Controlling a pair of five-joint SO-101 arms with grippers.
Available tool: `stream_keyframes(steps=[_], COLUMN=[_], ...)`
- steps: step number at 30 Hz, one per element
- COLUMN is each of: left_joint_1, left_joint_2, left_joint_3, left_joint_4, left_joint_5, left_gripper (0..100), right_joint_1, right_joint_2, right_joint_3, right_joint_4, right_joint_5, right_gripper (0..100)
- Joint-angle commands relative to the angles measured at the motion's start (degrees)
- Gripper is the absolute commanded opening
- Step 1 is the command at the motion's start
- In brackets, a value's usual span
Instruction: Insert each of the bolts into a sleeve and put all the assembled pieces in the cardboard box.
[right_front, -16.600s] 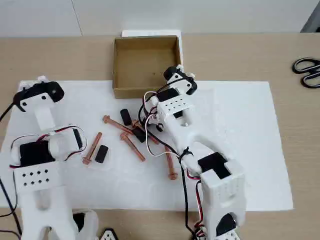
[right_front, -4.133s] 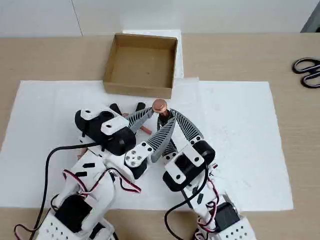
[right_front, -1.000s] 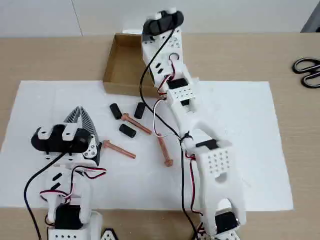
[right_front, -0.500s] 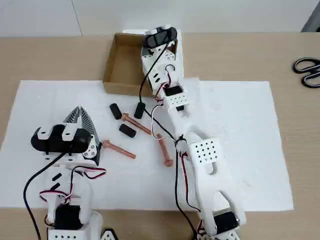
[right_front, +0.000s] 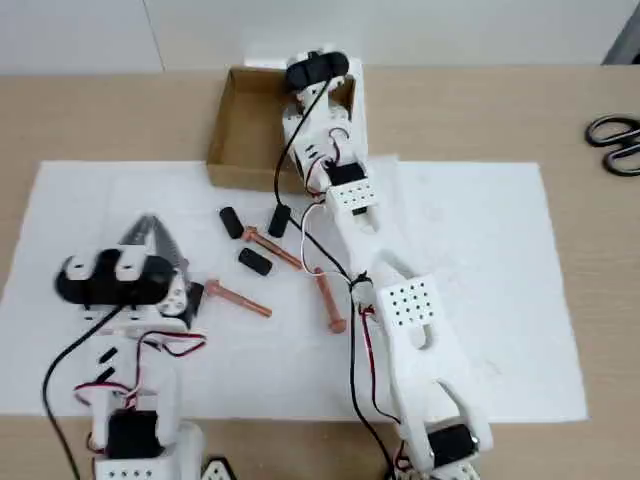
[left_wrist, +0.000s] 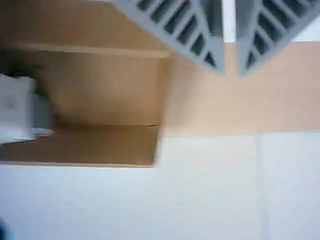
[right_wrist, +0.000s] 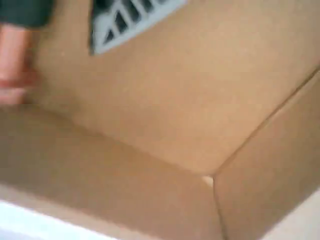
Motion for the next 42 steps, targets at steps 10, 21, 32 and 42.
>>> stream_keyframes(steps=[10, 21, 32, 42], left_joint_1=[-21.0, -20.9, -20.9, -20.9], left_joint_2=[-0.6, -0.6, -0.6, -0.6], left_joint_3=[-0.5, -0.5, -0.2, -0.2], left_joint_4=[-0.3, 7.7, 7.7, 7.7], left_joint_5=[0.2, 0.2, 0.2, 0.2], left_gripper=[1, 1, 1, 1], right_joint_1=[-1.3, -11.5, -19.2, -18.8], right_joint_2=[-11.3, -25.4, -25.5, -20.9], right_joint_3=[-8.6, -10.4, -10.1, -10.2], right_joint_4=[18.9, 55.0, 64.5, 60.0], right_joint_5=[-0.5, -0.5, -0.7, -22.4], right_gripper=[18.8, 18.8, 18.9, 18.8])
